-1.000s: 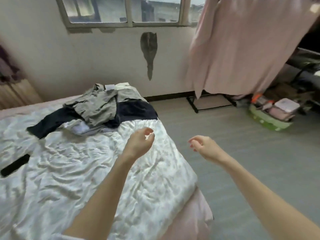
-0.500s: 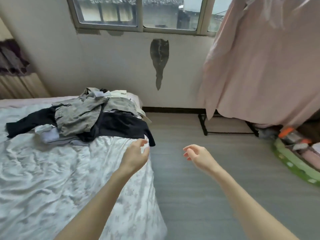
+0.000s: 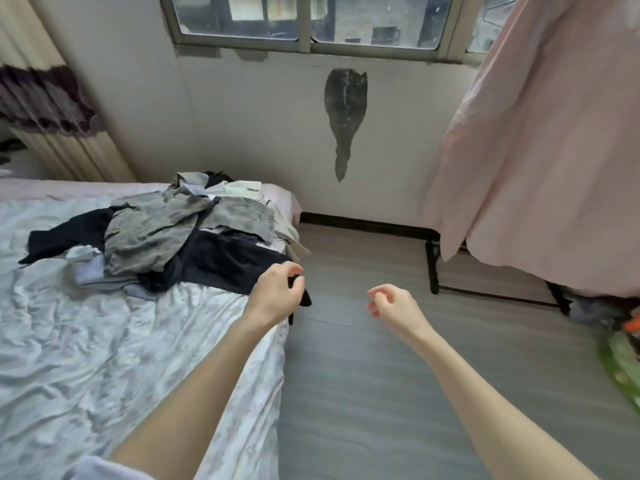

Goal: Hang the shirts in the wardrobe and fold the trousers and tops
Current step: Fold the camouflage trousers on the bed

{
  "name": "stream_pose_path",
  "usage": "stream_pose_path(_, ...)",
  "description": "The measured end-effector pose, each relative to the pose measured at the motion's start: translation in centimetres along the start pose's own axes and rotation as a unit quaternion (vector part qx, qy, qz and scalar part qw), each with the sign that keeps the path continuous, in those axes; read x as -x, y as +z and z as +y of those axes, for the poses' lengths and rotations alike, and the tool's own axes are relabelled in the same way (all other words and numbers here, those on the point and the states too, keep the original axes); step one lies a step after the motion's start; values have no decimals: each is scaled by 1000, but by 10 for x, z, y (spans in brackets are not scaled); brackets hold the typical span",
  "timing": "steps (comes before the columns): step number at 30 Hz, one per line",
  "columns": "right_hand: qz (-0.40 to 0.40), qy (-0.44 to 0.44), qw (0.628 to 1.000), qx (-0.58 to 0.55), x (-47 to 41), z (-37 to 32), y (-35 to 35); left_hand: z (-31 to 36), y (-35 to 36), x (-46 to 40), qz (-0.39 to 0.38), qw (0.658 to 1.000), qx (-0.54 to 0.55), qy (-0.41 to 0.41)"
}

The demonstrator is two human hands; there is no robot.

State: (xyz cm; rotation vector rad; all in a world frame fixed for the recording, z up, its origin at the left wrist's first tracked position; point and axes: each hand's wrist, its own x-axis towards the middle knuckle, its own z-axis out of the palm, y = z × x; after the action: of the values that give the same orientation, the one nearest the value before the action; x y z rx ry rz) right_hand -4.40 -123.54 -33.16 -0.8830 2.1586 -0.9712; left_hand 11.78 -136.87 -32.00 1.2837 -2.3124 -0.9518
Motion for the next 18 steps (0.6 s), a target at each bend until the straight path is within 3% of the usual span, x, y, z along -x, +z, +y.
stream_pose_path(7, -92, -84, 992, 29, -123, -80, 67, -102, -75, -102, 92, 989, 10, -119)
stream_pose_path(11, -99, -93, 989, 50, -211, -123, 108, -149, -104, -177, 109, 982, 41, -147)
stream_pose_path(18, -170, -96, 977, 89, -340, -186, 209, -240, -137, -276, 127, 944, 99, -289)
